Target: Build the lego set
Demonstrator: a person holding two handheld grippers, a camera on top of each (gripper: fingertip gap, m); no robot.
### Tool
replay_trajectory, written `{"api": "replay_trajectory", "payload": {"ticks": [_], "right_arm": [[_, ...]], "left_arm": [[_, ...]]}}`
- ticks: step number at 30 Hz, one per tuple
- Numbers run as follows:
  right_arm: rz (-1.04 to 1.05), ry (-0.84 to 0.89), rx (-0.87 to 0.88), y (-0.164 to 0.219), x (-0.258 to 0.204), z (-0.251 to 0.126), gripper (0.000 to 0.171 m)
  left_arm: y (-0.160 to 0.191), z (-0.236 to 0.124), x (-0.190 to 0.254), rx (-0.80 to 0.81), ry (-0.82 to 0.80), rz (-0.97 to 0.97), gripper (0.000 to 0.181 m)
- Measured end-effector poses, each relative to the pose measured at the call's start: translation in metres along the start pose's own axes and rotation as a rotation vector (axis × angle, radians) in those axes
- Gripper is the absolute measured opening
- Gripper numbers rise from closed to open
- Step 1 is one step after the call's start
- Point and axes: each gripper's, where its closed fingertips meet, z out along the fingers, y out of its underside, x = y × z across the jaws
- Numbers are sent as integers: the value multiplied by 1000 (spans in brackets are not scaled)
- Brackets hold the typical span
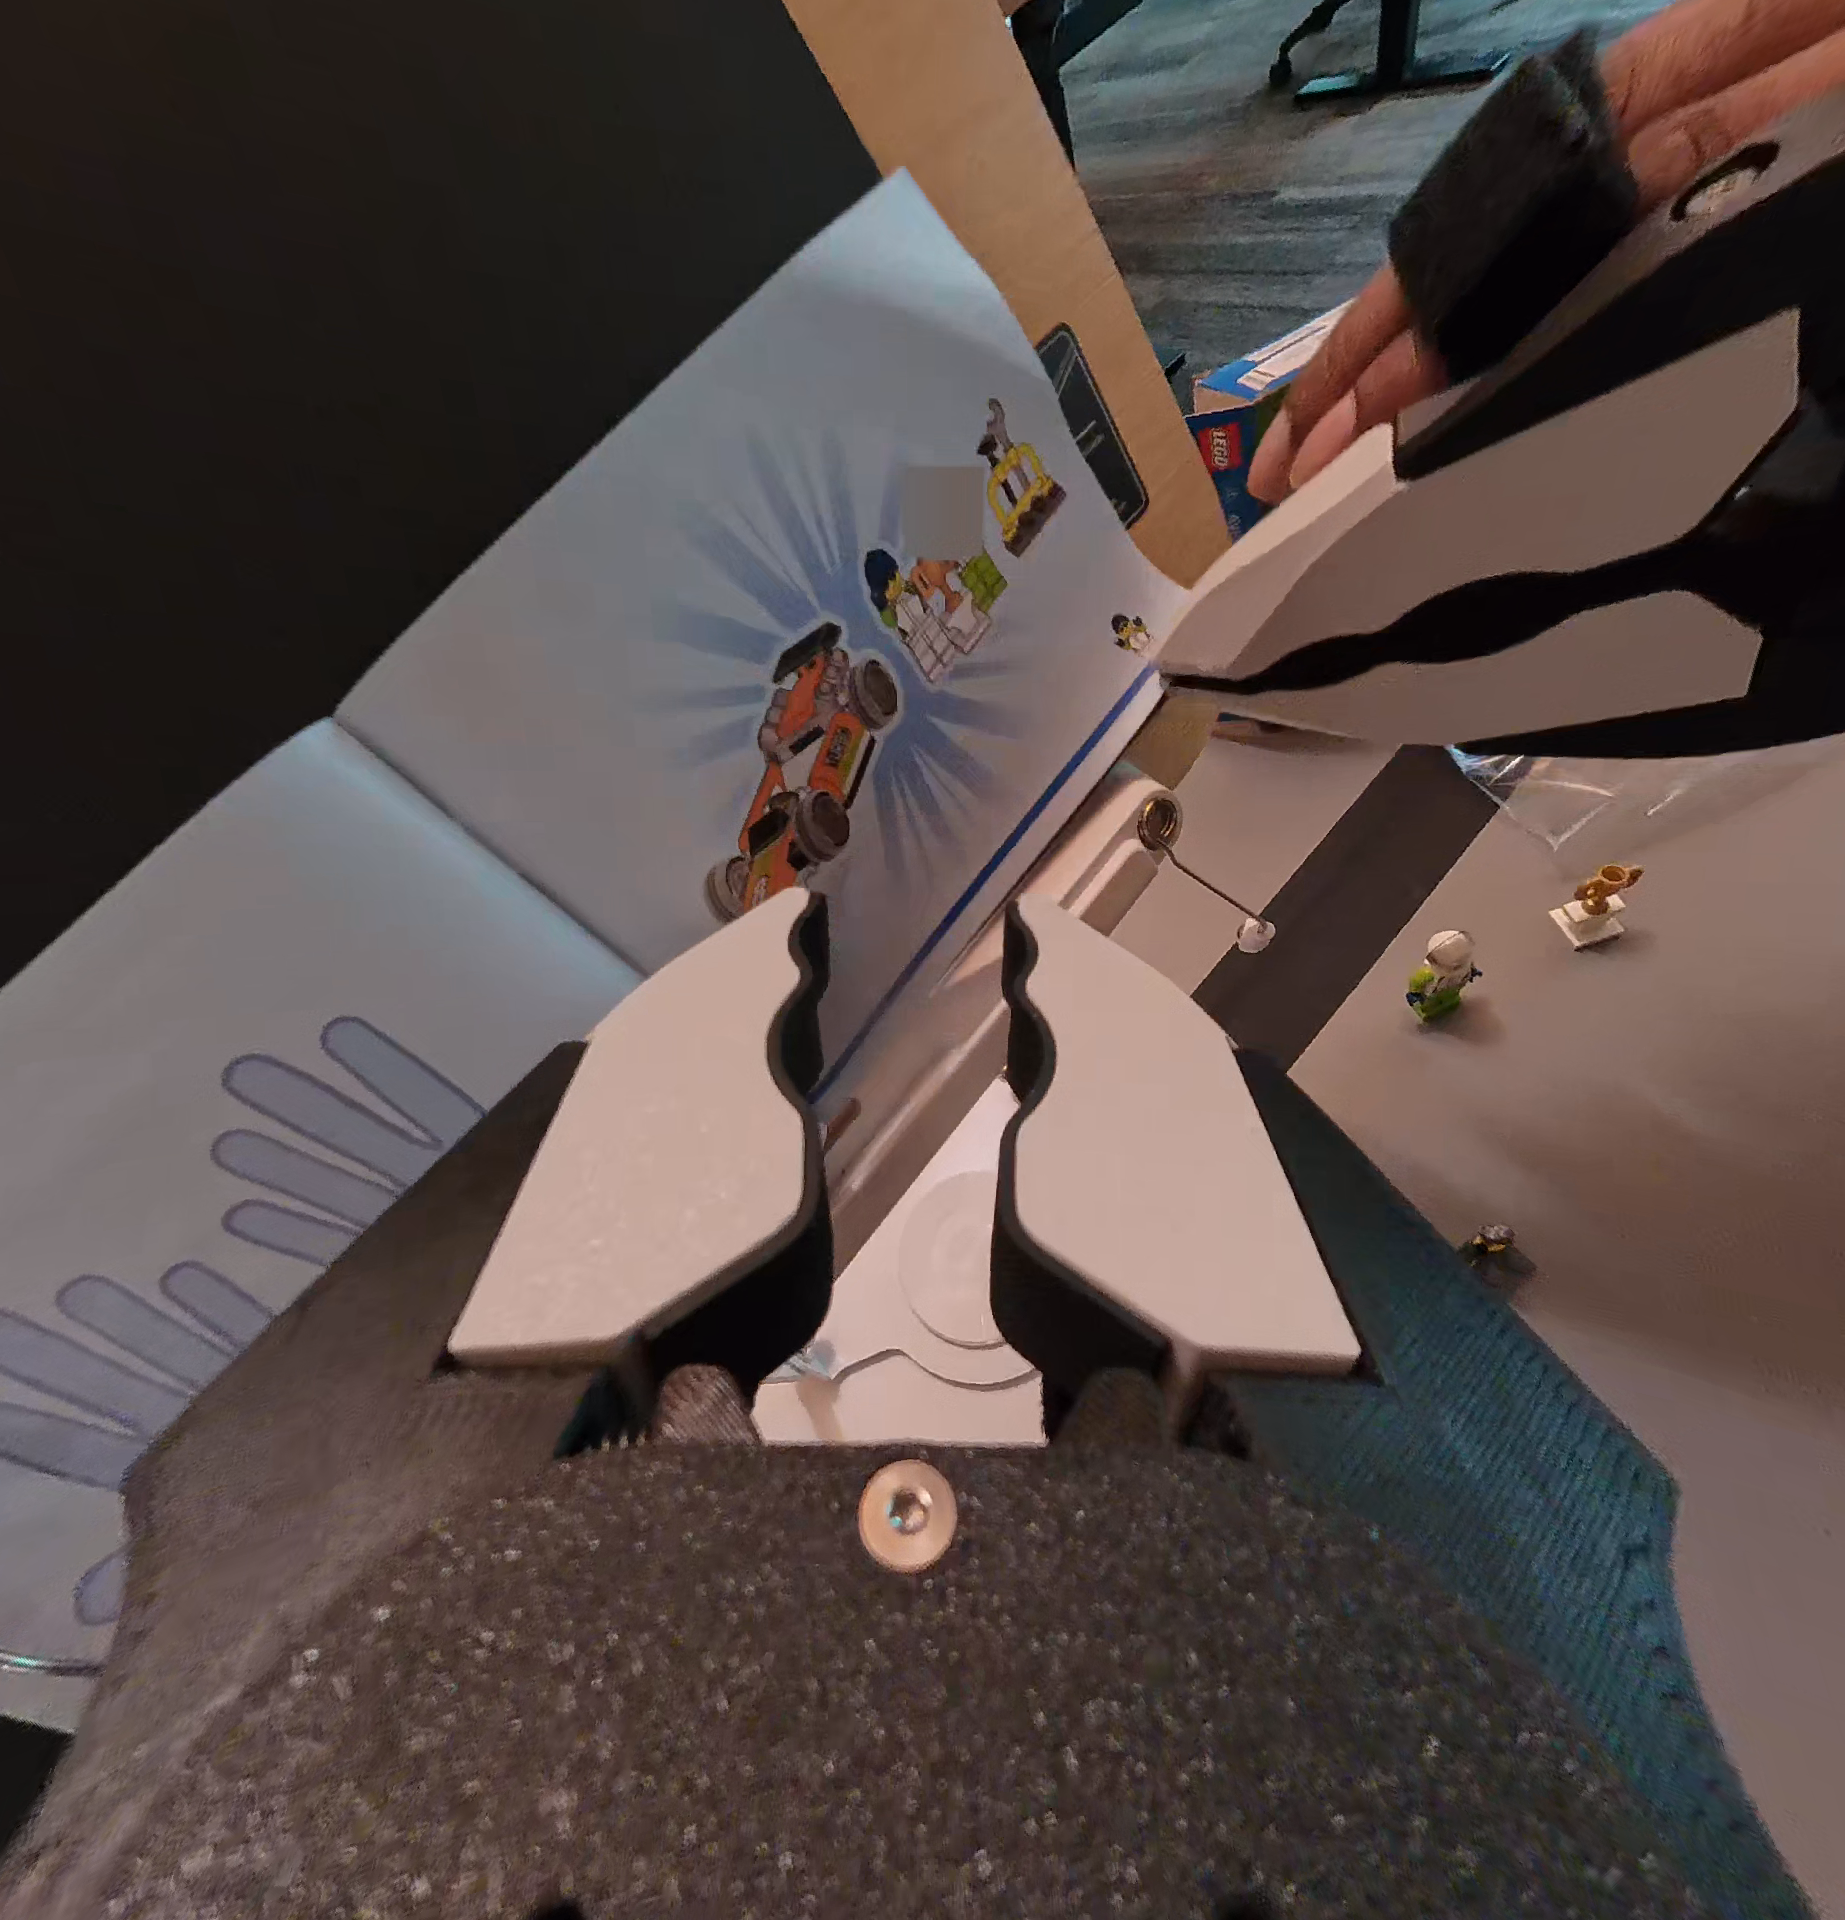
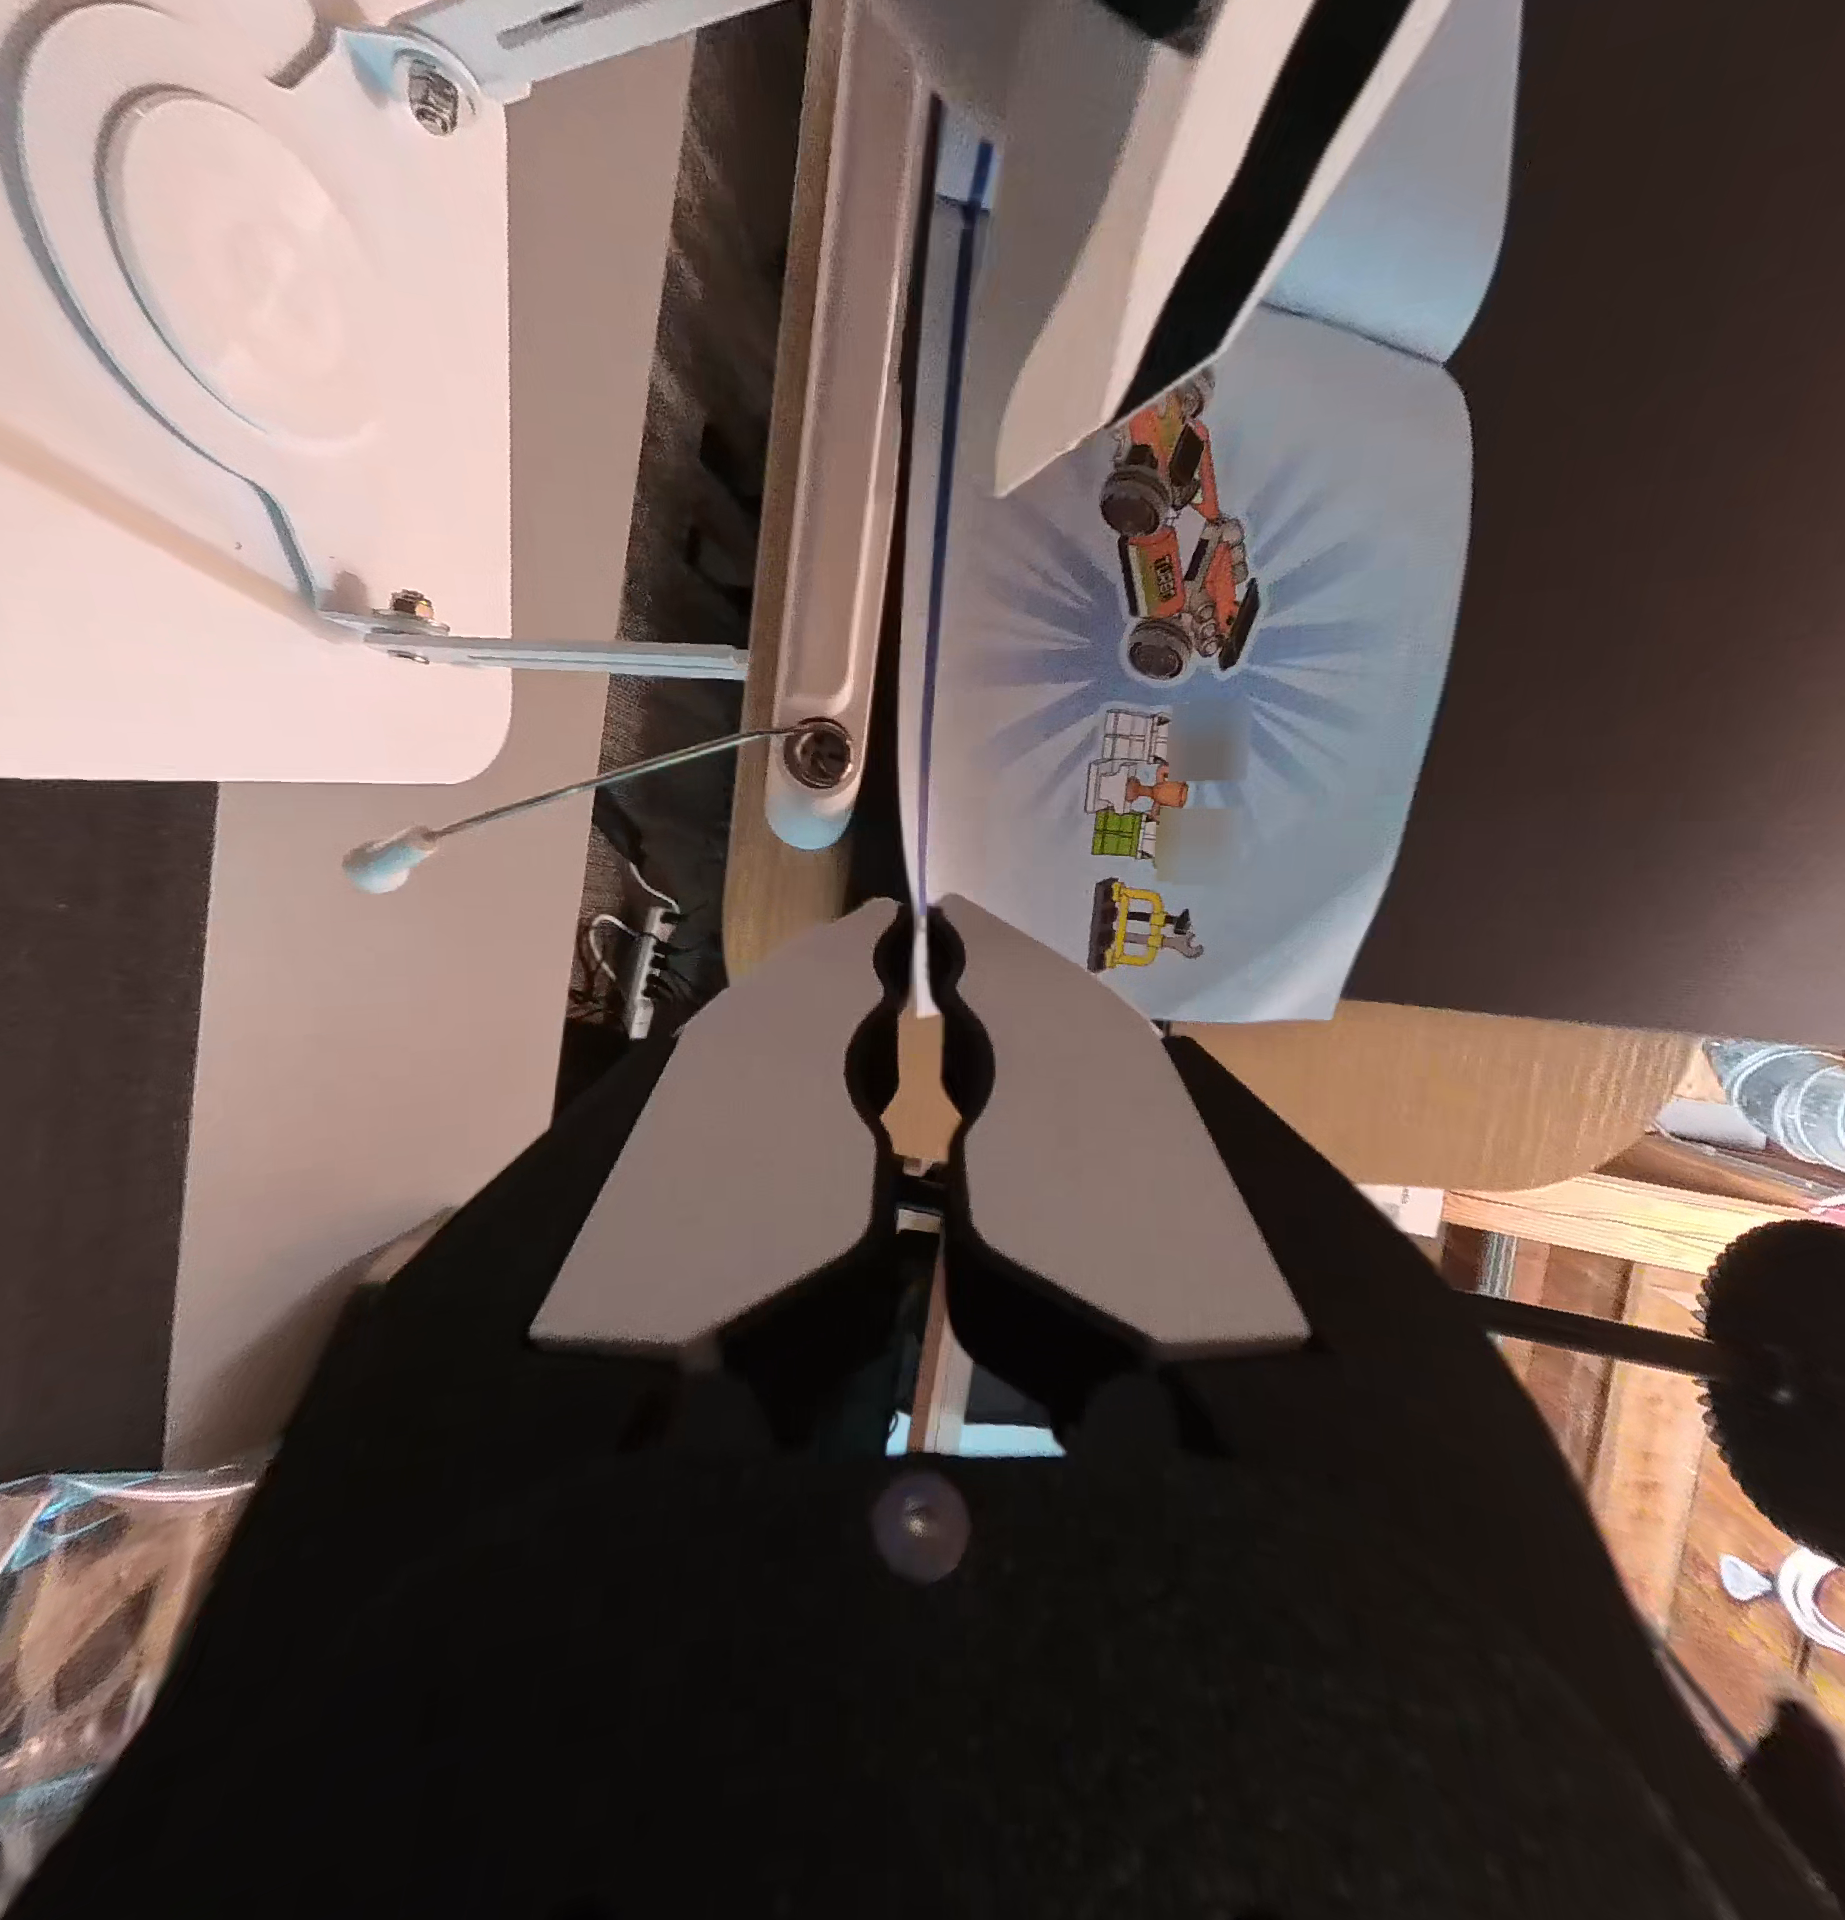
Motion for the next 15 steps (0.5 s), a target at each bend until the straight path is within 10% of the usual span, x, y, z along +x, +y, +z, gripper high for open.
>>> {"api": "replay_trajectory", "payload": {"ticks": [15], "right_arm": [[281, -238, -9, 4, -7, 2, 0]], "left_arm": [[4, 3, 0, -9, 7, -5, 30]]}}
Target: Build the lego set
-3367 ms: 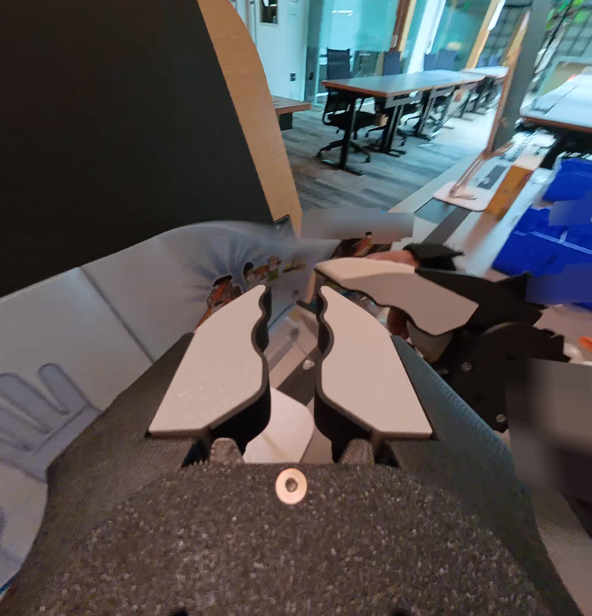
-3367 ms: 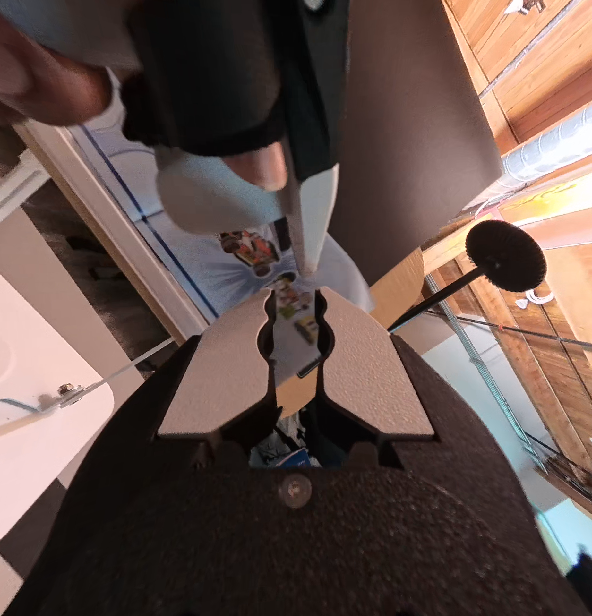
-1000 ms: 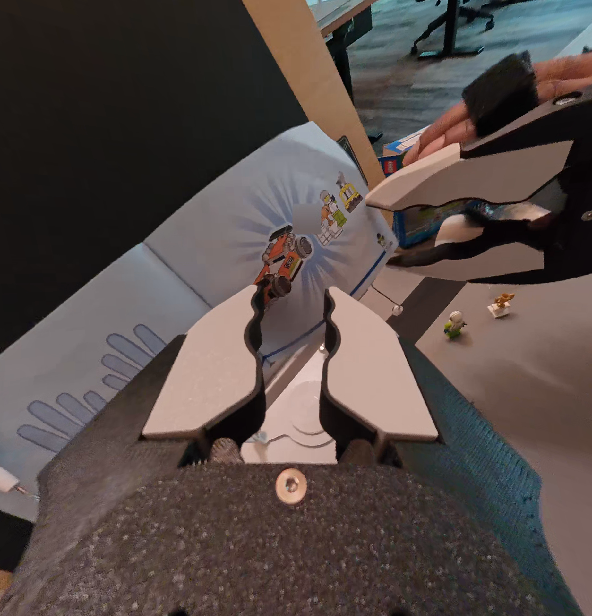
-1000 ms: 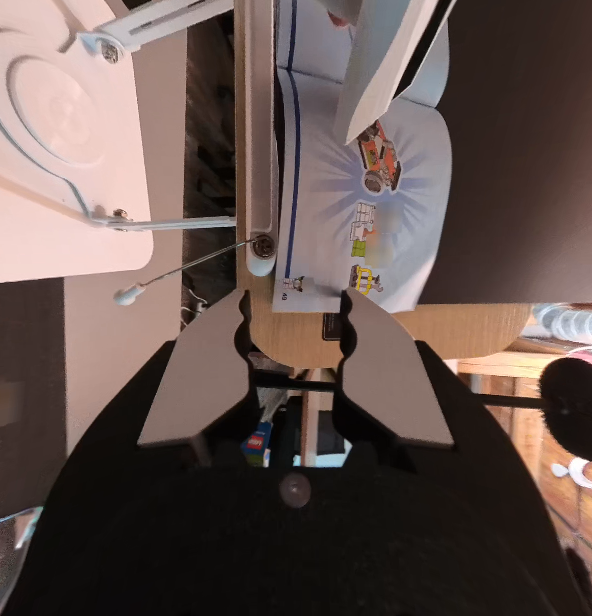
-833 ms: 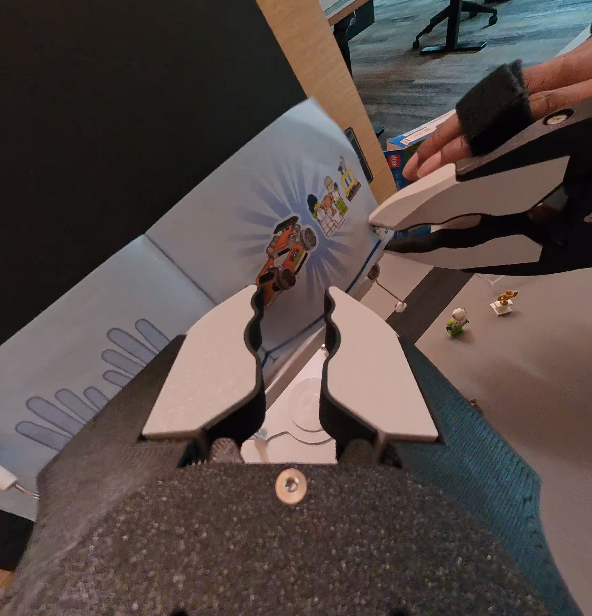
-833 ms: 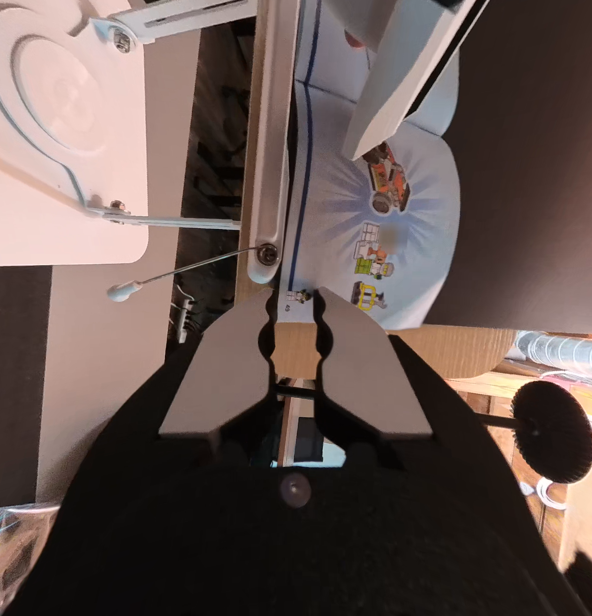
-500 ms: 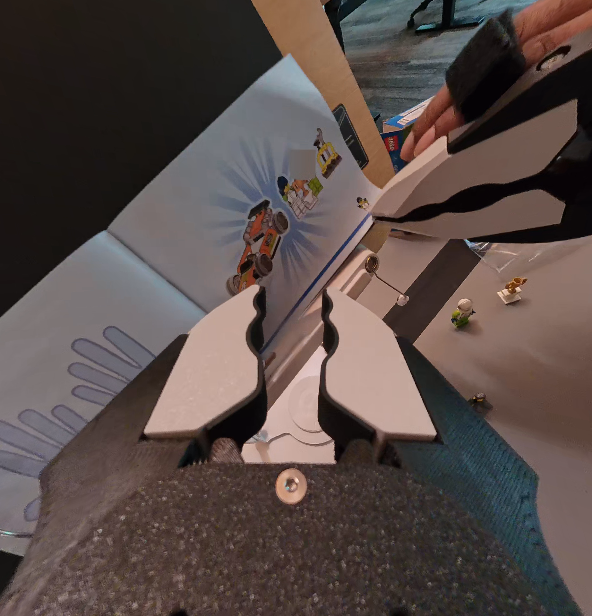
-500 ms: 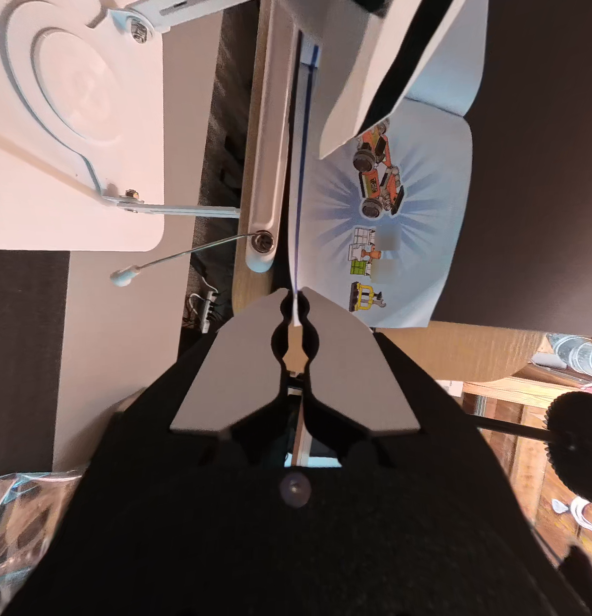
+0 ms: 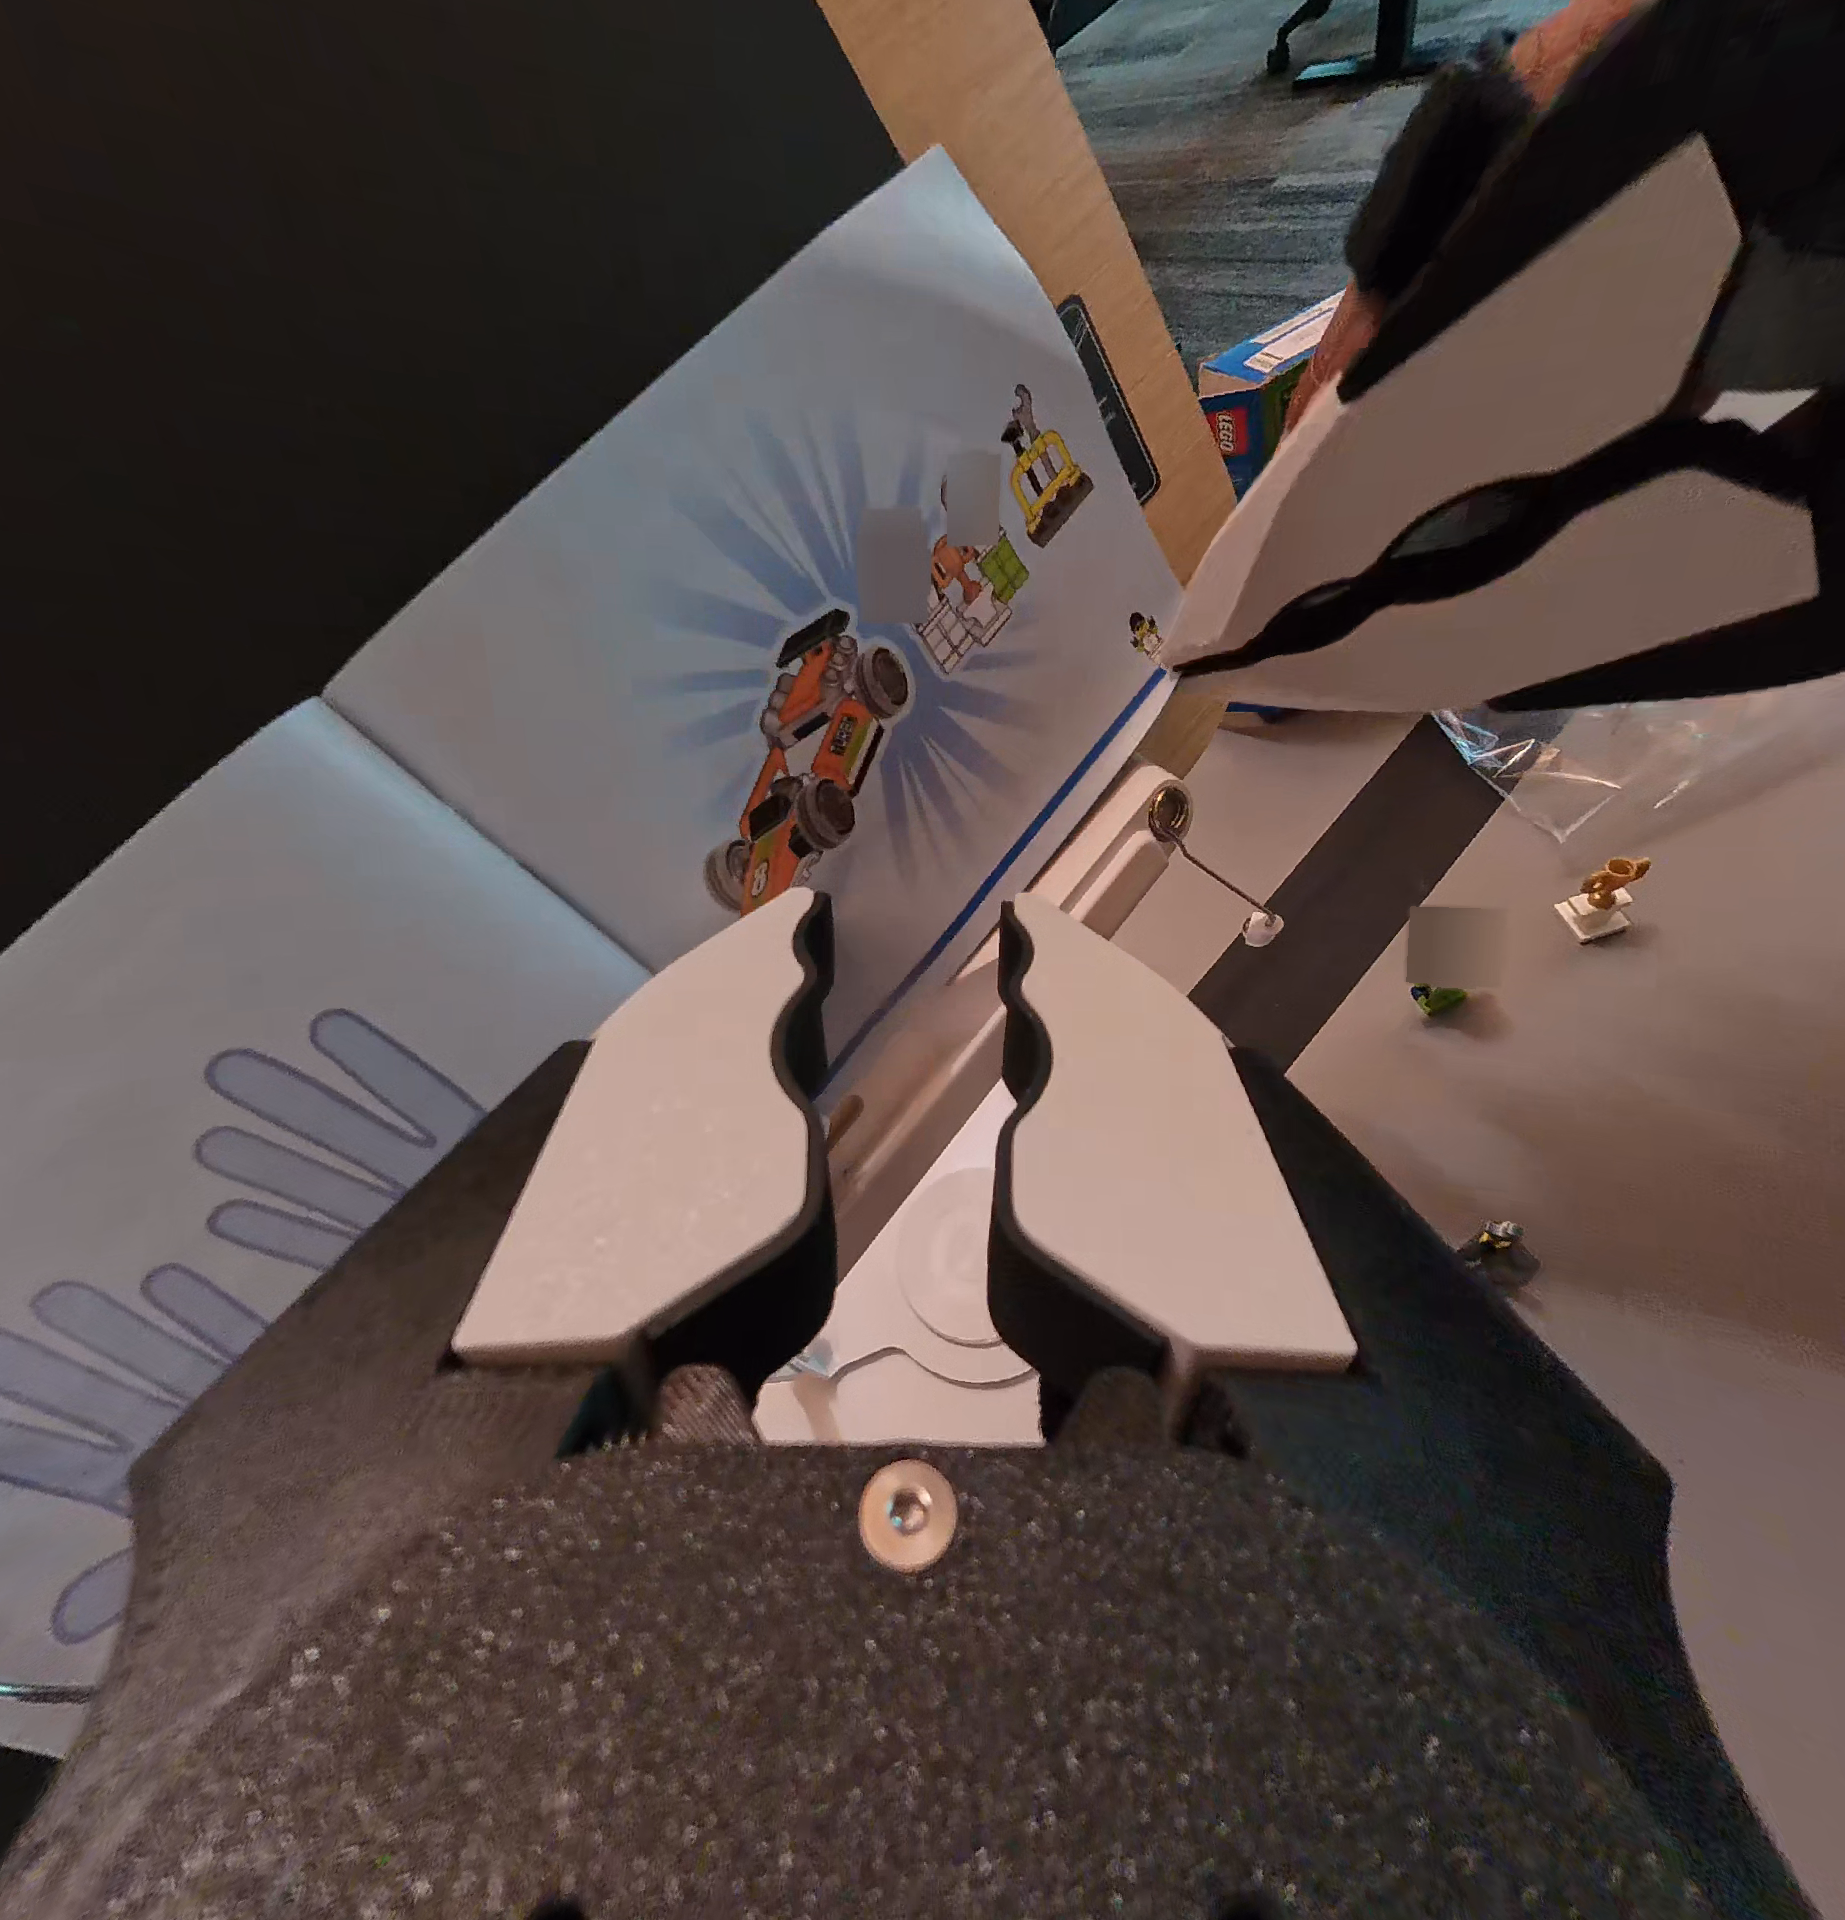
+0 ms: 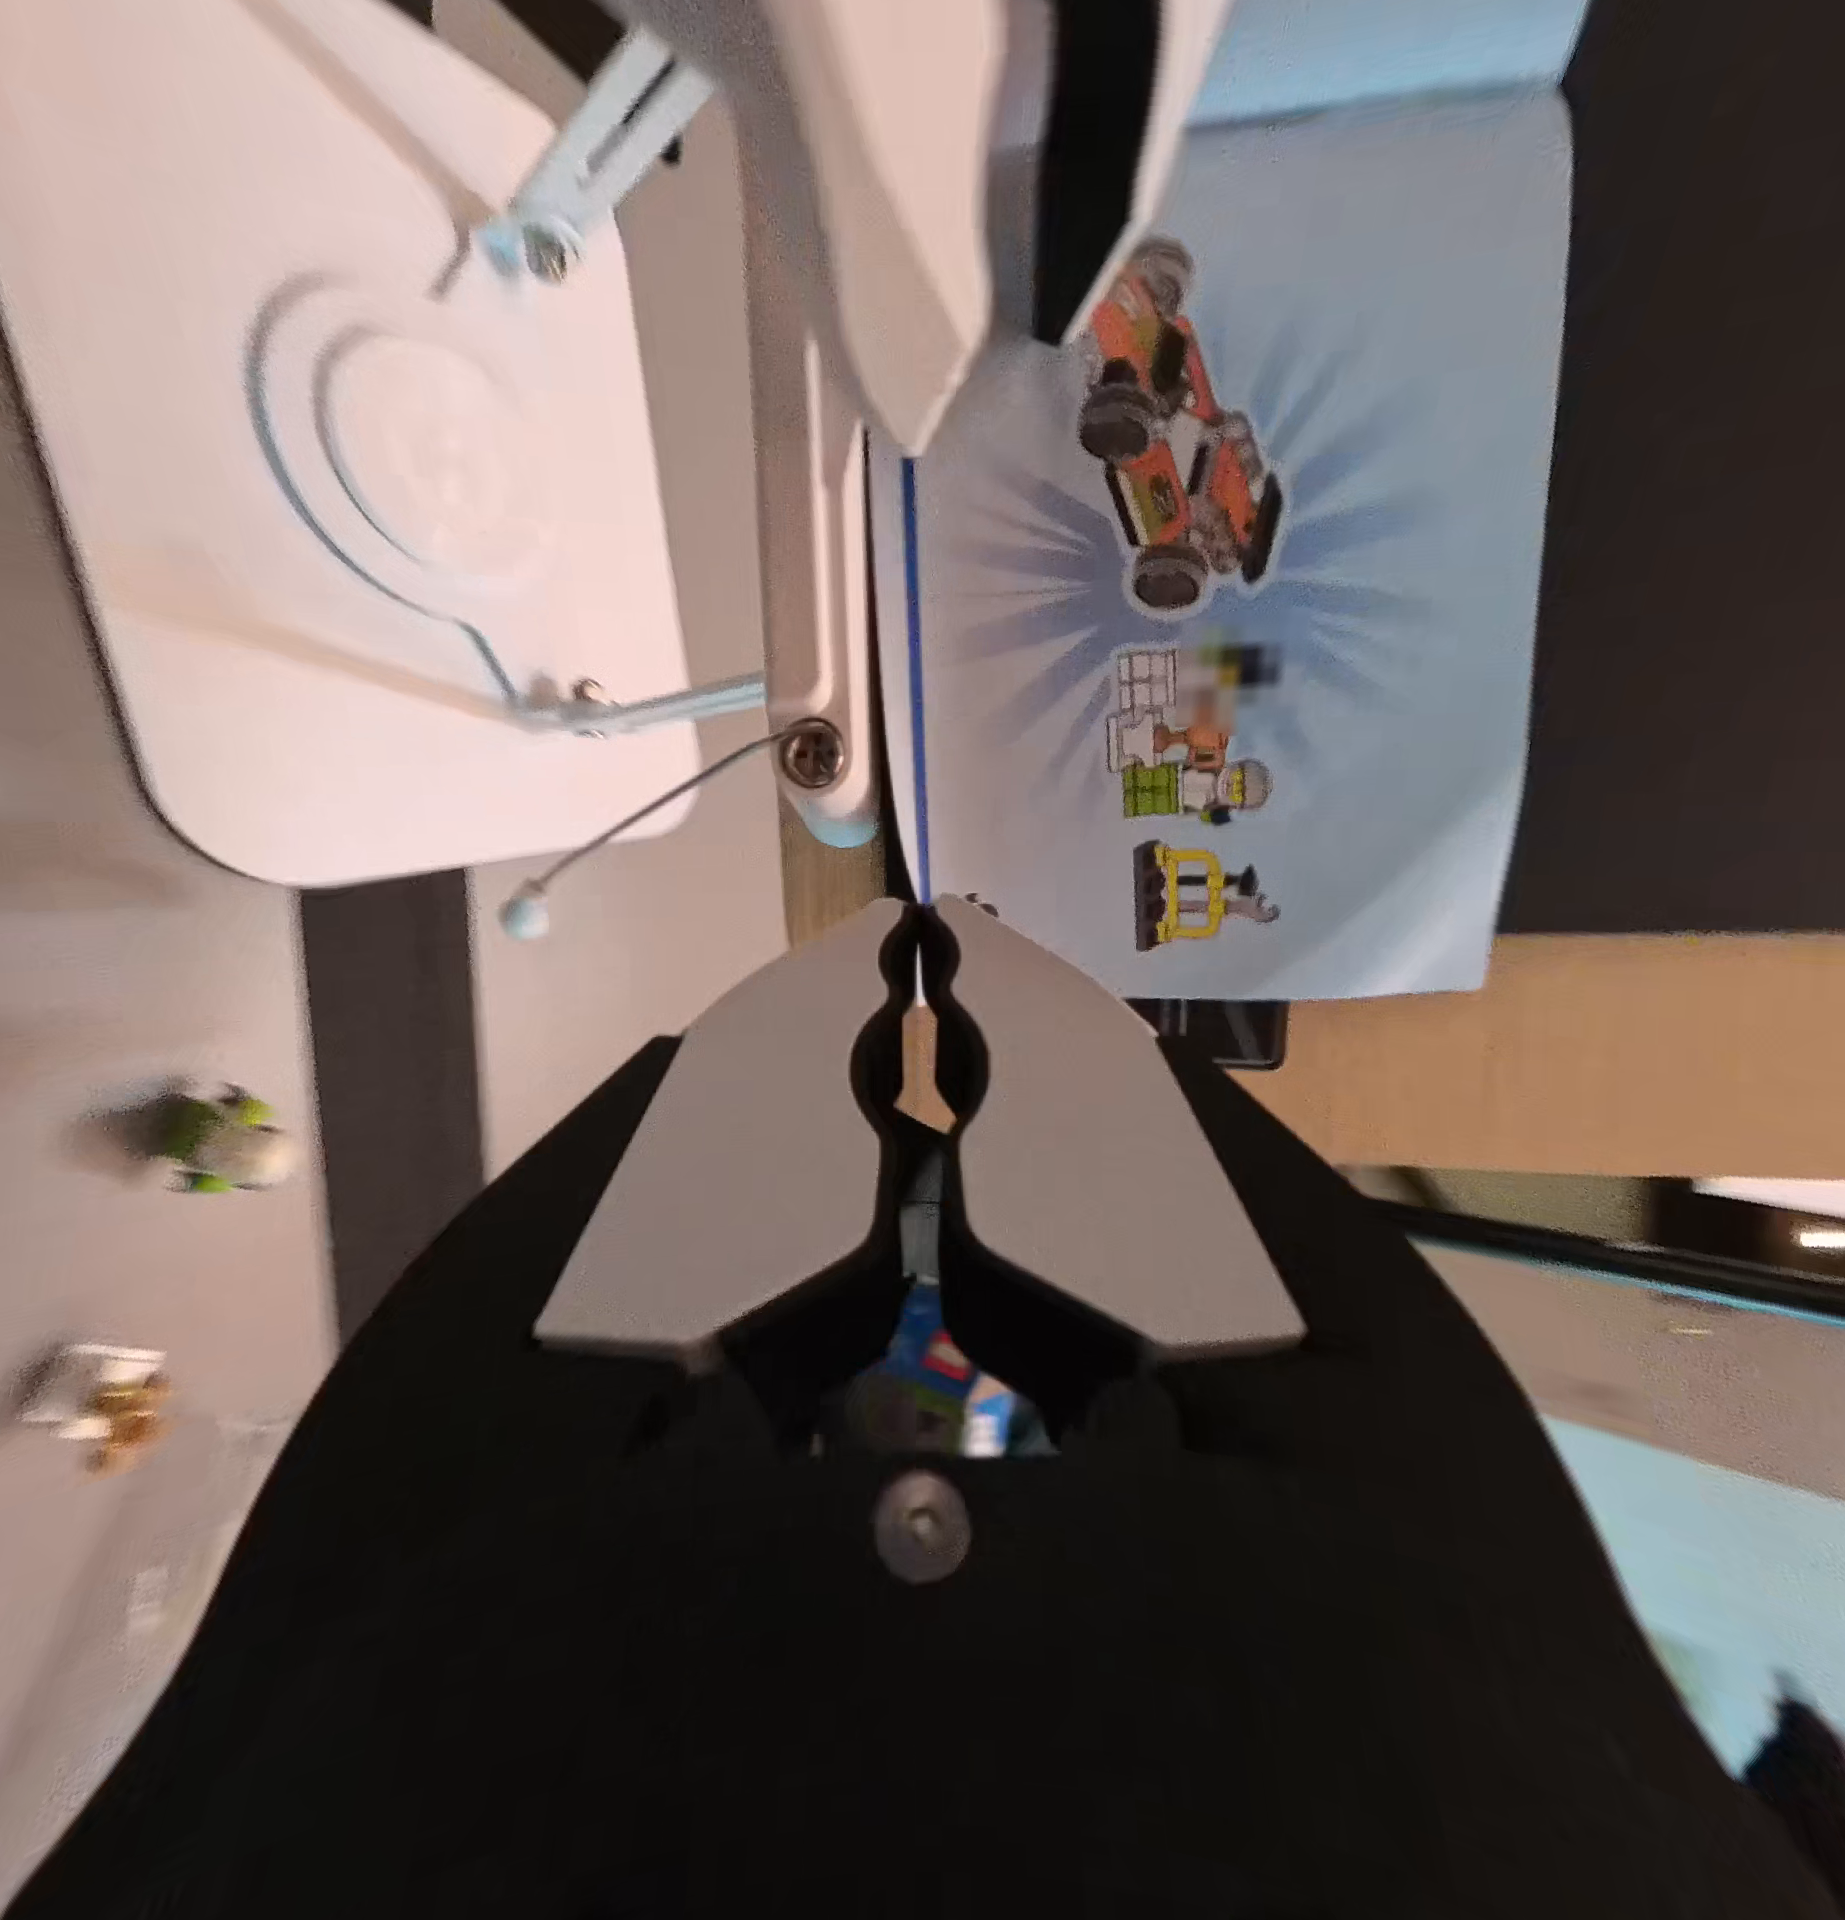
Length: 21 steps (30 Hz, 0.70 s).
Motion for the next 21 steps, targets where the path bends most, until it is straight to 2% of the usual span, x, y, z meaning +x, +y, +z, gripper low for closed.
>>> {"api": "replay_trajectory", "payload": {"ticks": [4, 7, 13, 21], "right_arm": [[303, -226, 31, 1, -5, 3, 0], [402, -358, 26, 1, -4, 3, 0], [484, -524, -7, 1, -5, 1, 1], [483, -603, -52, 3, -7, 0, 2]], "left_arm": [[1, 1, 1, -3, 2, -4, 30], [0, 2, 1, -3, 0, -2, 30], [0, 2, 2, 1, 8, -4, 30], [0, 2, 3, 10, 17, -10, 30]]}}
